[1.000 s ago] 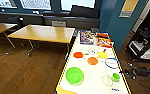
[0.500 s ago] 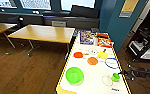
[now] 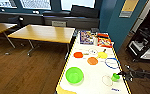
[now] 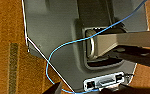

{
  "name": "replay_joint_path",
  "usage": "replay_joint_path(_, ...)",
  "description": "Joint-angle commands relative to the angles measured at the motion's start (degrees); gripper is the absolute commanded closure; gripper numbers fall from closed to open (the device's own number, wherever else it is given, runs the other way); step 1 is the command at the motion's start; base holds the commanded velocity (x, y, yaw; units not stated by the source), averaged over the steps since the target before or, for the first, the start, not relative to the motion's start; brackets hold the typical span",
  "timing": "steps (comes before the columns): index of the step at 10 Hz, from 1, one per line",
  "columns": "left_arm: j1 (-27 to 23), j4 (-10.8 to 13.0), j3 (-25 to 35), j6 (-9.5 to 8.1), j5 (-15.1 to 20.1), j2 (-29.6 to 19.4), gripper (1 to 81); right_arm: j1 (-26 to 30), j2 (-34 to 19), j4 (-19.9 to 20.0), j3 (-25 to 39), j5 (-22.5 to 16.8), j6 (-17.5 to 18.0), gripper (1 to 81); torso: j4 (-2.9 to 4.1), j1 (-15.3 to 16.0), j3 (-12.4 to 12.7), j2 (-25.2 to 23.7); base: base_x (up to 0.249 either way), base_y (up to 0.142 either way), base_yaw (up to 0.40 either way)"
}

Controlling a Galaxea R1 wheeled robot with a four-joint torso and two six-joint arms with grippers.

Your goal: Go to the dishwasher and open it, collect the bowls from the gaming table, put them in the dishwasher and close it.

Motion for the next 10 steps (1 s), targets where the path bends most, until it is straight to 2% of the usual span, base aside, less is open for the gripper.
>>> replay_joint_path(1, -0.3, -0.5, 0.0, -0.03, 3.8, -0.1, 1.0, 6.3, -1.7, 2.2, -0.6, -0.6, 0.3, 1.0, 0.0, 0.0, 0.0, 0.0, 0.0, 0.0, 0.0)
replay_joint_path(5, -0.3, -0.5, 0.0, -0.03, 3.8, 0.0, 1.0, 5.0, -1.4, 3.5, -1.5, 1.2, 0.3, 1.0, 0.0, 0.0, 0.0, 0.0, 0.0, 0.0, 0.0)
replay_joint_path(8, -0.3, -0.5, 0.0, -0.03, 3.8, 0.0, 1.0, 3.4, -0.9, 4.8, -1.7, 4.4, 0.3, 1.0, 0.0, 0.0, 0.0, 0.0, 0.0, 0.0, 0.0)
replay_joint_path(10, -0.3, -0.5, 0.0, -0.03, 3.8, 0.0, 1.0, 3.0, -0.7, 5.3, -1.8, 4.7, 0.3, 1.0, 0.0, 0.0, 0.0, 0.0, 0.0, 0.0, 0.0)
